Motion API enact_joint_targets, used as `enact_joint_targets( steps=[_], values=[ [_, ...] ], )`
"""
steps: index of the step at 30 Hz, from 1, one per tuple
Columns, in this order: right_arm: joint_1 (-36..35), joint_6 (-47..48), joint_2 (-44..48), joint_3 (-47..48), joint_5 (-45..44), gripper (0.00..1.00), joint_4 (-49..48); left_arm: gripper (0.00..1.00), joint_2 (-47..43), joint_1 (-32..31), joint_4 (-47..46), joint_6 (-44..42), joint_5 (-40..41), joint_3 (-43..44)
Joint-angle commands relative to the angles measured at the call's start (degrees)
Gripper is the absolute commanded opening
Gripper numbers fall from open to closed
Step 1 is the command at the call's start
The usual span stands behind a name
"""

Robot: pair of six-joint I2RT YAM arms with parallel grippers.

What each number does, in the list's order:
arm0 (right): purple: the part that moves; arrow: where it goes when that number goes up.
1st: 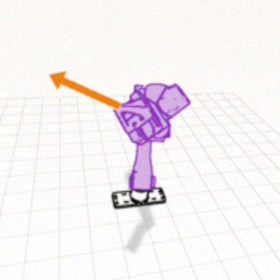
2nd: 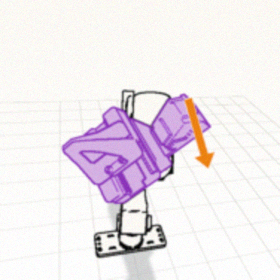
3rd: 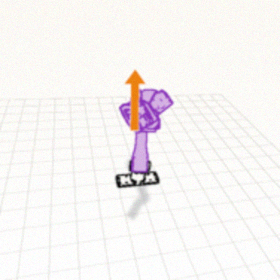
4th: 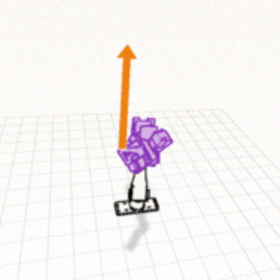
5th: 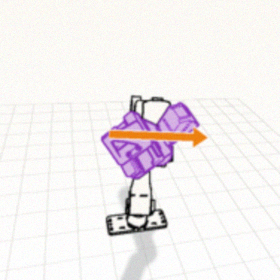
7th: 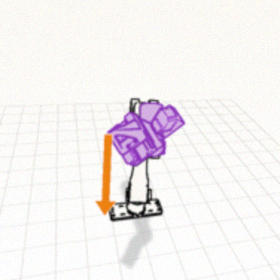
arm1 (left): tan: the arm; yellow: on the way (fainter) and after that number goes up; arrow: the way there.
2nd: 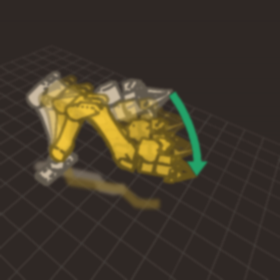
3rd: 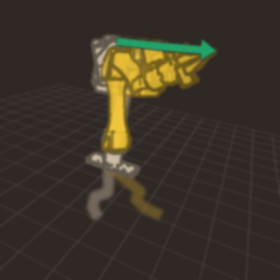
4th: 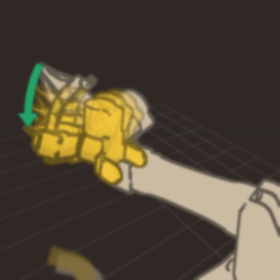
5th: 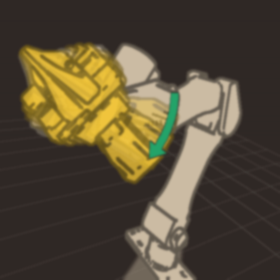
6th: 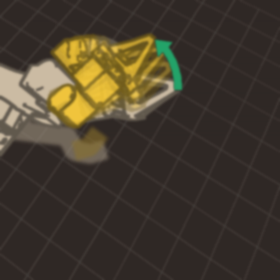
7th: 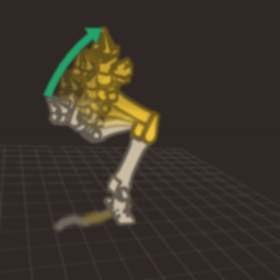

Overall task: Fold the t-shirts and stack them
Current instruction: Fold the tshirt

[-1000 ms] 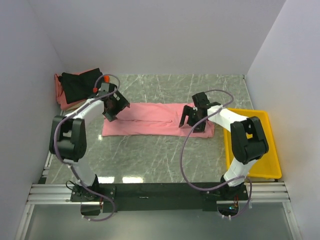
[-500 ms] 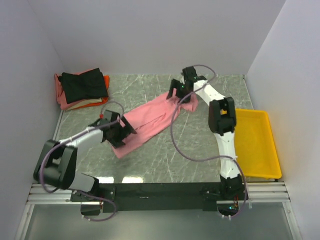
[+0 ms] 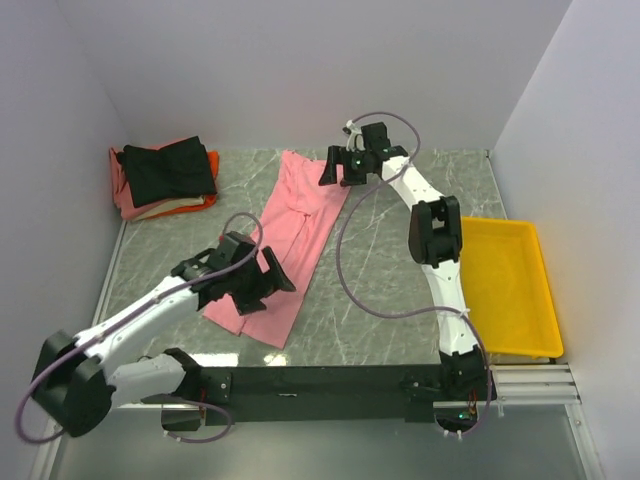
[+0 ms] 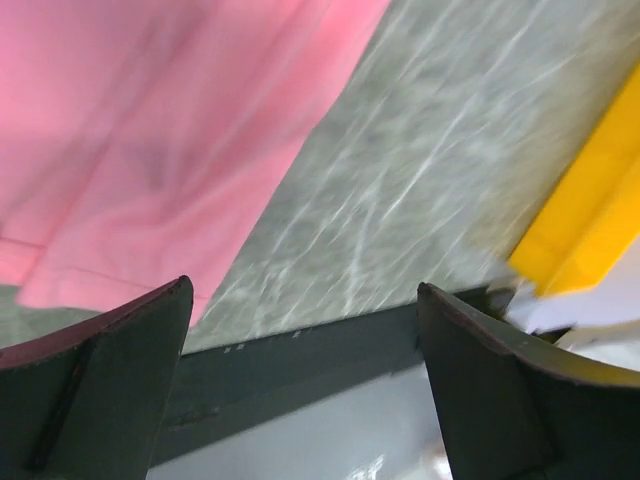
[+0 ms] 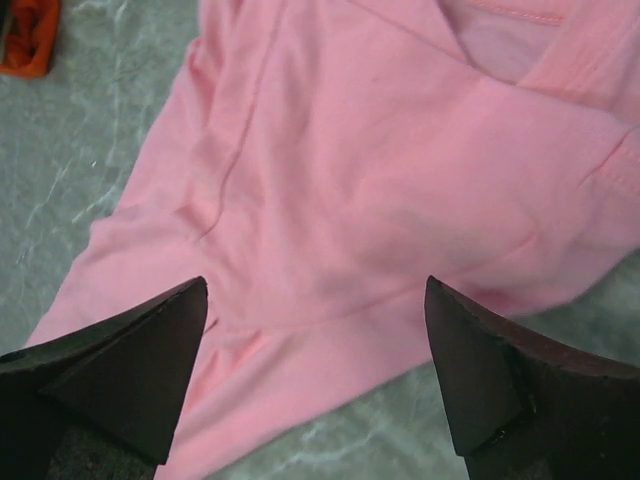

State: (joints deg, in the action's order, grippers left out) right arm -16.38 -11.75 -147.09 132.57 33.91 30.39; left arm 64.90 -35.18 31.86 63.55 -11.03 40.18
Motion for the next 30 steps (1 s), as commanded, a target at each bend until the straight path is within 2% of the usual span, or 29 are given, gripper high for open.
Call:
enact_joint_targets(
  steps=[1, 4, 5, 6, 7, 8, 10, 13, 15, 20, 22, 23, 25, 30],
  values=[
    [-2.77, 6.99, 15.14, -1.86, -2.33, 0.95, 0.36, 0.99, -6.79, 0.55, 10.40, 0.95, 13.35, 5.87],
    [-7.25, 10.16, 25.59, -14.06, -6.04, 0.95, 0.02, 0.99, -8.91, 5.37, 23.22, 6.48, 23.30, 7.28],
    [-10.92, 10.69, 28.32, -21.49, -9.36, 0.95, -0.07, 0.99, -9.35, 7.38, 26.73, 7.98, 28.38, 6.84],
    [-12.78, 10.87, 33.91, -25.74, -11.13, 0.95, -0.68, 0.99, -10.23, 12.10, 28.59, 8.52, 29.30, 5.79],
    [-15.32, 11.13, 36.84, -30.05, -12.80, 0.95, -2.77, 0.99, -11.80, 14.76, 28.18, 8.17, 29.39, 4.39],
    [-17.78, 10.96, 39.66, -38.27, -15.43, 0.95, -4.27, 0.99, -12.69, 17.31, 26.87, 7.04, 27.13, 1.42],
    [-25.95, 10.87, 46.61, -47.61, -17.73, 0.95, -7.17, 0.99, -13.40, 22.42, 21.60, 4.40, 24.40, -0.89],
    [-36.13, 10.08, 51.28, -54.50, -21.42, 0.95, -8.15, 0.99, -10.87, 26.21, 20.62, 4.92, 23.41, -3.00],
    [-40.29, 8.25, 51.81, -55.58, -24.14, 0.95, -7.98, 0.95, -9.19, 27.17, 18.60, 4.31, 22.55, -4.15],
    [-49.08, 4.89, 49.80, -57.78, -22.57, 0.93, -6.58, 0.84, -3.83, 27.88, 15.08, 5.26, 21.48, -7.57],
    [-51.98, 5.33, 48.30, -58.30, -26.42, 0.93, -6.40, 0.74, -3.38, 27.97, 13.68, 5.44, 20.87, -8.36],
    [-53.82, 5.42, 46.82, -58.13, -27.14, 0.93, -6.05, 0.62, -3.47, 27.88, 11.93, 5.36, 20.44, -9.76],
    [-54.89, 5.16, 45.32, -57.52, -28.46, 0.93, -5.35, 0.55, -3.56, 27.88, 10.78, 5.09, 19.12, -11.26],
    [-55.86, 7.00, 40.92, -56.46, -29.61, 0.87, -5.26, 0.47, -2.15, 27.97, 8.14, 6.06, 18.41, -15.05]
  ],
)
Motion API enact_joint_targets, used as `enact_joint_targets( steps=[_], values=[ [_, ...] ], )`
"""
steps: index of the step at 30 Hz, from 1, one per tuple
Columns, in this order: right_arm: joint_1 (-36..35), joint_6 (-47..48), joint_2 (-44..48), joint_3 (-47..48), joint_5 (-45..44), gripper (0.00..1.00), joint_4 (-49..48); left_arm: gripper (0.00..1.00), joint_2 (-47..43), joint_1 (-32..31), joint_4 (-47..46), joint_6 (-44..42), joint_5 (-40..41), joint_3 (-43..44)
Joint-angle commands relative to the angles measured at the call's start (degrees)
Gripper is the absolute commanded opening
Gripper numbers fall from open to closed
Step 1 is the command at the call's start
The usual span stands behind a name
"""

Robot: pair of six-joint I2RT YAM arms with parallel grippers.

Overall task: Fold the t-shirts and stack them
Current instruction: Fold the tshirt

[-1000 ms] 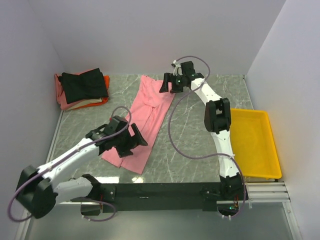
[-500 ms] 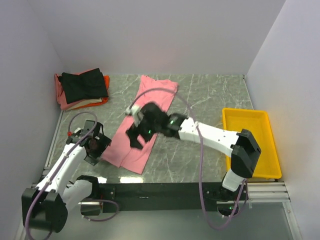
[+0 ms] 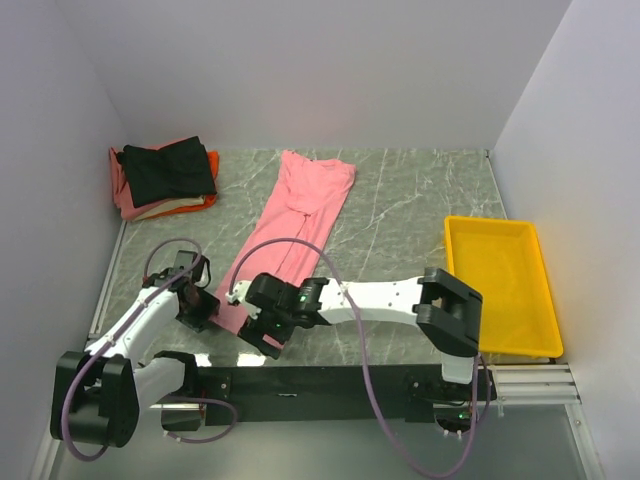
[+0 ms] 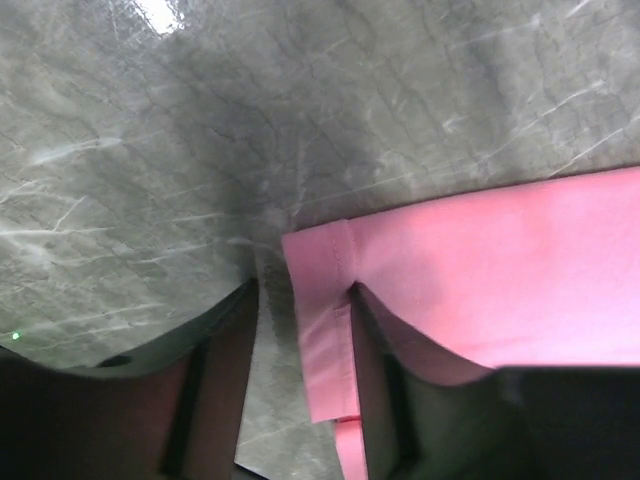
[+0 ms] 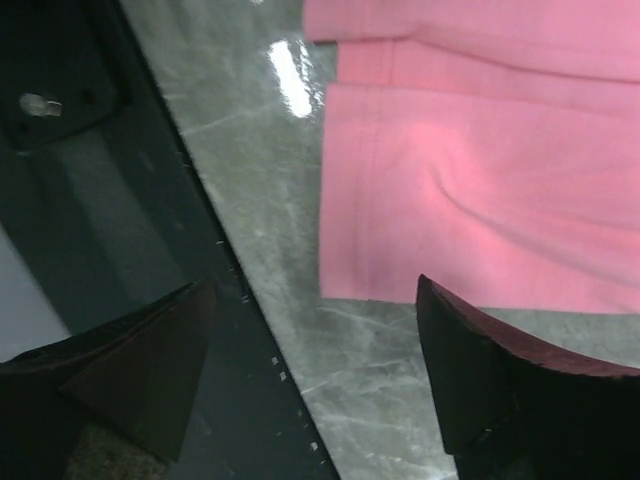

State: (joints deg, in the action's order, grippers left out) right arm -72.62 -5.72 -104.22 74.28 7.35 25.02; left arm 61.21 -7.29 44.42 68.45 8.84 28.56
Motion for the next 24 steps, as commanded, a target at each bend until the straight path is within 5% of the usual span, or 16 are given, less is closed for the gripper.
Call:
enact_joint_targets(
  steps=[1, 8, 11, 17, 24],
  values=[
    [0.37, 1.14, -2.64, 2.09, -2.70, 0.85, -0.40, 0.45, 1.98, 0.08, -4.52, 1.16, -1.37, -3.59],
    [0.37, -0.17, -8.80, 2.45, -3.93, 0.57, -0.58, 0.01, -0.21, 0.08, -4.61, 2.04, -0.84, -4.74],
    [0.02, -0.79, -7.93, 0.00, -2.53, 0.53, -0.93, 0.01, -2.23, 0.00, -3.82, 2.48, -0.41, -5.52],
    [-1.12, -3.07, -3.72, -5.81, -0.14, 0.13, -1.99, 0.01, -17.68, -0.53, -0.22, 7.93, -3.56, -9.57],
    [-0.68, -3.25, 5.61, -8.62, 1.61, 0.08, -2.69, 0.01, -31.67, -0.97, 0.48, 7.23, -8.40, -8.96]
  ],
)
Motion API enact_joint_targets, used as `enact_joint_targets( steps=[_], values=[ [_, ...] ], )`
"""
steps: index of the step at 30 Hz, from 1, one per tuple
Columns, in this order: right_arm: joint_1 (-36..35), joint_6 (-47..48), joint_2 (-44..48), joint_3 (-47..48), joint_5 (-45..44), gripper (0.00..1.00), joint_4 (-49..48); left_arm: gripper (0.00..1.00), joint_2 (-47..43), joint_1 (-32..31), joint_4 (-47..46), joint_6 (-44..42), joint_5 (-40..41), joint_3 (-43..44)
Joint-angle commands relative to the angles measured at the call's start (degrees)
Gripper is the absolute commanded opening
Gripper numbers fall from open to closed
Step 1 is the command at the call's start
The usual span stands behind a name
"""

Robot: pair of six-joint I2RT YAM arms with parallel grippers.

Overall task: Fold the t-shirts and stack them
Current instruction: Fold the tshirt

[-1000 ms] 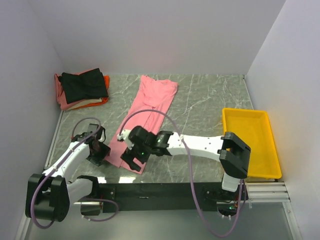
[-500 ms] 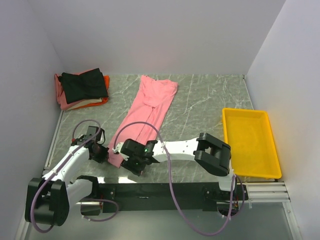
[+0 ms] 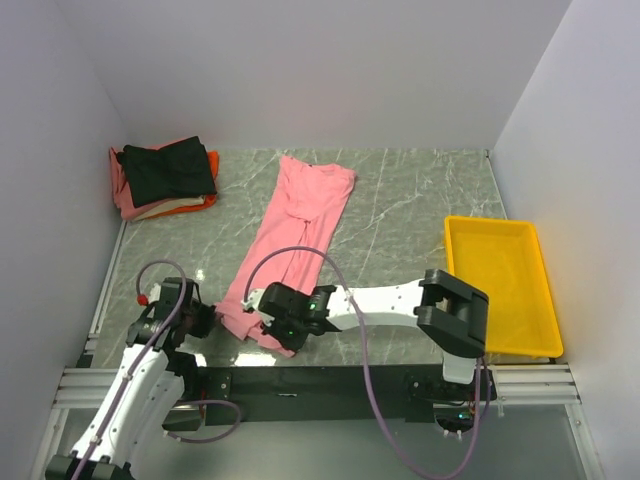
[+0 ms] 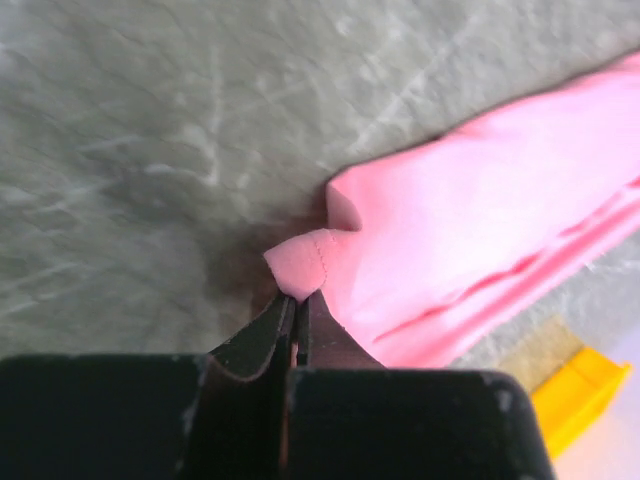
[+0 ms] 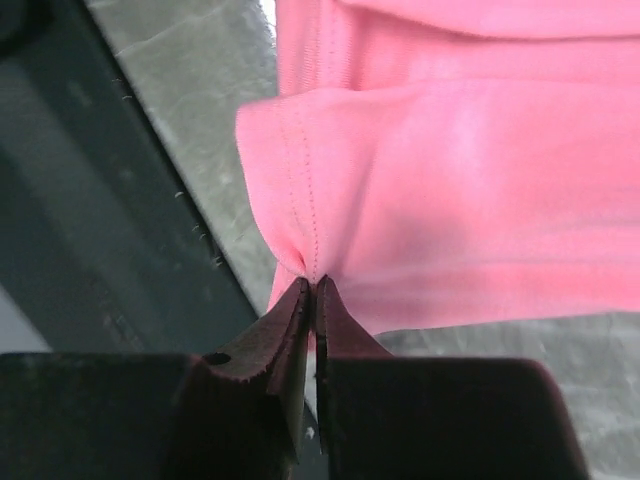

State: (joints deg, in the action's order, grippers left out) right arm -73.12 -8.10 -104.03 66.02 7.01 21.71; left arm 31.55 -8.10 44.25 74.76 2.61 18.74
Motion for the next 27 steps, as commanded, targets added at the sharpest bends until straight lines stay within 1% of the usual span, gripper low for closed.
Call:
enact_joint_targets(
  steps=[1, 5, 6, 7, 8, 10, 13, 17, 18, 19, 21, 23, 24, 26, 27],
  values=[
    [0.17, -1.04, 5.85, -0.45, 1.87, 0.08, 0.61, 0.01, -2.11, -0.16, 0.49, 0.74, -2.17, 1.47],
    [3.15, -1.92, 6.99, 0.07, 0.03, 0.08, 1.75, 0.01, 0.52, -0.25, -2.40, -2.50, -3.57, 4.37],
    [4.90, -1.83, 7.08, 0.51, -0.67, 0.08, 2.54, 0.01, 2.36, -0.25, -3.54, -3.21, -3.67, 4.81],
    [5.88, -1.83, 7.26, 0.69, -1.37, 0.08, 2.80, 0.01, 3.33, -0.25, -7.30, -4.00, -4.10, 5.51],
    [6.58, -1.22, 7.52, 0.95, -1.73, 0.08, 3.15, 0.01, 4.47, -0.34, -9.34, -6.53, -4.63, 6.04],
    [9.30, -0.60, 7.61, 1.83, -2.34, 0.08, 3.95, 0.00, 8.95, -0.34, -12.59, -8.48, -4.72, 9.36],
    [12.99, 0.36, 7.52, 3.32, -4.44, 0.08, 5.09, 0.01, 15.28, -0.60, -14.36, -10.86, -3.40, 14.20],
    [16.86, 1.06, 6.12, 5.96, -5.42, 0.08, 5.79, 0.01, 21.43, -1.22, -26.02, -10.87, -5.07, 15.36],
    [17.31, 1.15, 5.77, 7.09, -6.29, 0.08, 5.62, 0.01, 24.23, -1.31, -27.71, -11.04, -5.25, 16.58],
    [17.83, 1.33, 4.98, 7.63, -9.70, 0.08, 5.45, 0.01, 25.91, -1.39, -28.25, -10.95, -4.29, 17.72],
    [19.59, 1.24, 3.66, 10.08, -13.06, 0.08, 5.88, 0.00, 30.73, -1.48, -29.66, -11.74, -3.41, 20.18],
    [22.04, 0.98, 2.08, 11.58, -14.56, 0.08, 5.71, 0.01, 33.56, -1.66, -31.40, -12.44, -2.79, 23.44],
    [22.75, 0.98, 1.81, 12.81, -14.74, 0.08, 5.27, 0.00, 36.10, -1.66, -33.68, -12.62, -2.70, 24.23],
    [24.60, 1.07, 1.02, 14.04, -14.30, 0.08, 5.09, 0.01, 39.01, -1.75, -35.37, -13.84, -2.79, 27.12],
    [25.91, 1.07, 0.76, 15.18, -14.30, 0.08, 5.00, 0.01, 42.24, -1.75, -35.63, -14.03, -2.79, 29.66]
  ],
)
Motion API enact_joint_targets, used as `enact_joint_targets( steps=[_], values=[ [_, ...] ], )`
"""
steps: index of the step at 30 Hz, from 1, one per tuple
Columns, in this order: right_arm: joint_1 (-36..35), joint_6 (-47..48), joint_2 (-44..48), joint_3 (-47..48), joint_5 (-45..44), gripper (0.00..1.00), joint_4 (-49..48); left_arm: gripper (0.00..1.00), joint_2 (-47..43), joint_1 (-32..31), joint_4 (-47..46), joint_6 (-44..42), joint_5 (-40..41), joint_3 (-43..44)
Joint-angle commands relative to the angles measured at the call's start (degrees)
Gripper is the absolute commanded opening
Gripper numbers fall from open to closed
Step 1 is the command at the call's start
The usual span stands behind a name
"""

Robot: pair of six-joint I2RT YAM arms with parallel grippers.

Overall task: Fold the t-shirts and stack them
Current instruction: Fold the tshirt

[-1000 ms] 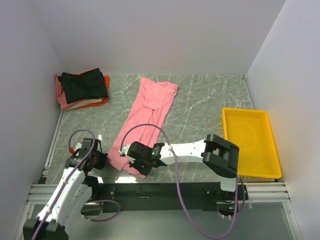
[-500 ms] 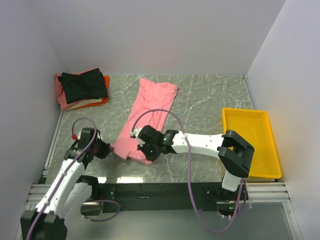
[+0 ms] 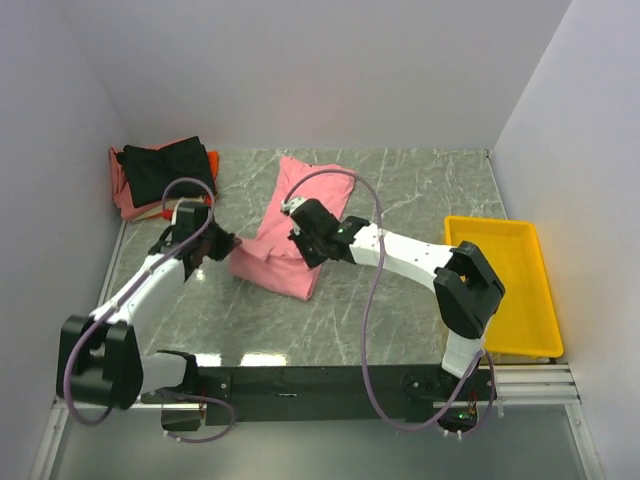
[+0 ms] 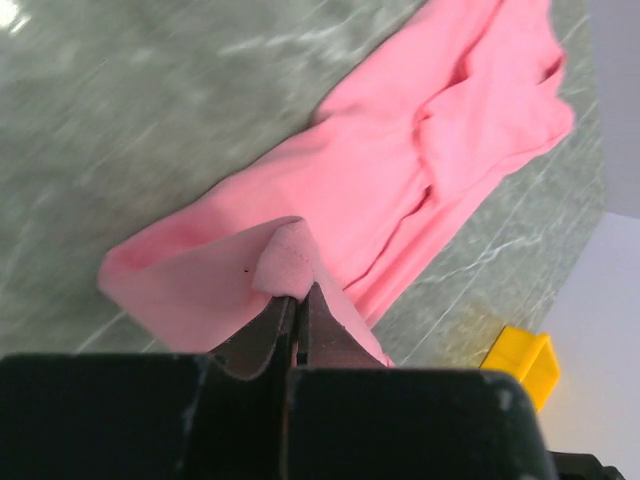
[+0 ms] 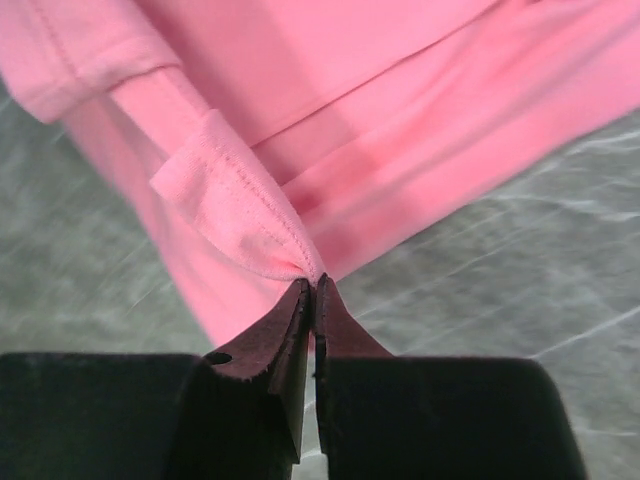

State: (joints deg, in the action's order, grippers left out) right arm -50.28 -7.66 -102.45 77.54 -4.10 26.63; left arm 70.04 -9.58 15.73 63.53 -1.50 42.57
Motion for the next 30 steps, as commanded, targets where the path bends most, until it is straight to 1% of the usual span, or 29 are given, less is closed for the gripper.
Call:
enact_joint_targets(
  steps=[1, 2, 3, 5, 9, 14, 16, 17, 19, 20, 21, 22, 23, 25, 26, 28, 29, 30],
  values=[
    [3.61, 1.24, -1.51, 4.11, -3.02, 0.08, 0.00, 0.01, 5.44, -0.26, -6.85, -2.79, 0.89, 7.34],
    [4.05, 1.42, -1.96, 4.63, -3.20, 0.08, 0.17, 0.01, 7.11, -0.43, -7.02, -3.40, -0.68, 8.83],
    [4.83, 1.68, -2.39, 5.68, -3.98, 0.08, 0.43, 0.00, 10.00, -0.70, -7.20, -3.41, -0.79, 11.20],
    [5.72, 2.56, -3.89, 6.57, -4.34, 0.08, 0.61, 0.00, 12.74, -1.40, -8.16, -3.50, -0.70, 12.88],
    [7.92, 3.09, -6.26, 8.76, -2.24, 0.08, 0.79, 0.00, 20.99, -1.49, -6.94, -4.11, -0.96, 19.37],
    [10.90, 4.15, -9.42, 10.96, 0.23, 0.09, 0.70, 0.01, 26.72, -1.40, -6.15, -4.90, -0.88, 24.49],
    [11.61, 4.67, -11.70, 13.07, 1.37, 0.11, 1.75, 0.01, 29.71, -1.40, -4.92, -5.17, -0.35, 27.82],
    [12.05, 4.59, -12.50, 13.95, 0.24, 0.13, 2.45, 0.01, 30.93, -1.40, -3.87, -5.43, -0.44, 28.97],
    [12.57, 4.23, -14.34, 16.24, -0.56, 0.14, 4.21, 0.00, 34.10, -1.49, -2.46, -6.22, -2.79, 31.87],
    [13.01, 3.97, -14.70, 16.94, -1.00, 0.17, 4.30, 0.01, 36.20, -1.40, -2.19, -7.01, -4.03, 32.83],
    [13.28, 3.71, -14.96, 17.29, -0.83, 0.22, 4.57, 0.03, 37.35, -1.40, -0.71, -7.36, -4.65, 34.84],
    [13.45, 3.53, -15.32, 17.64, -0.65, 0.37, 4.83, 0.09, 38.32, -1.58, 0.00, -7.45, -4.83, 35.82],
    [13.63, 3.18, -15.58, 18.08, -1.08, 0.43, 5.18, 0.24, 39.02, -1.49, 0.53, -7.63, -5.27, 36.70],
    [13.90, 2.83, -15.50, 19.23, -2.75, 0.55, 5.89, 0.43, 39.65, -1.58, 0.80, -8.15, -5.62, 38.03],
    [14.16, 2.48, -15.15, 19.32, -3.54, 0.69, 5.89, 0.61, 39.39, -1.66, 0.71, -8.68, -5.88, 38.12],
    [14.07, 2.30, -13.57, 18.88, -3.64, 0.80, 5.45, 0.75, 37.63, -1.66, 0.62, -9.56, -6.06, 37.94],
    [14.07, 2.21, -12.87, 17.83, -3.20, 0.81, 5.01, 0.99, 35.62, -1.84, 0.62, -9.91, -5.80, 37.59],
    [14.07, 2.12, -12.16, 17.21, -1.80, 0.82, 4.05, 0.99, 34.47, -1.93, 0.71, -10.26, -5.10, 36.89]
  ],
)
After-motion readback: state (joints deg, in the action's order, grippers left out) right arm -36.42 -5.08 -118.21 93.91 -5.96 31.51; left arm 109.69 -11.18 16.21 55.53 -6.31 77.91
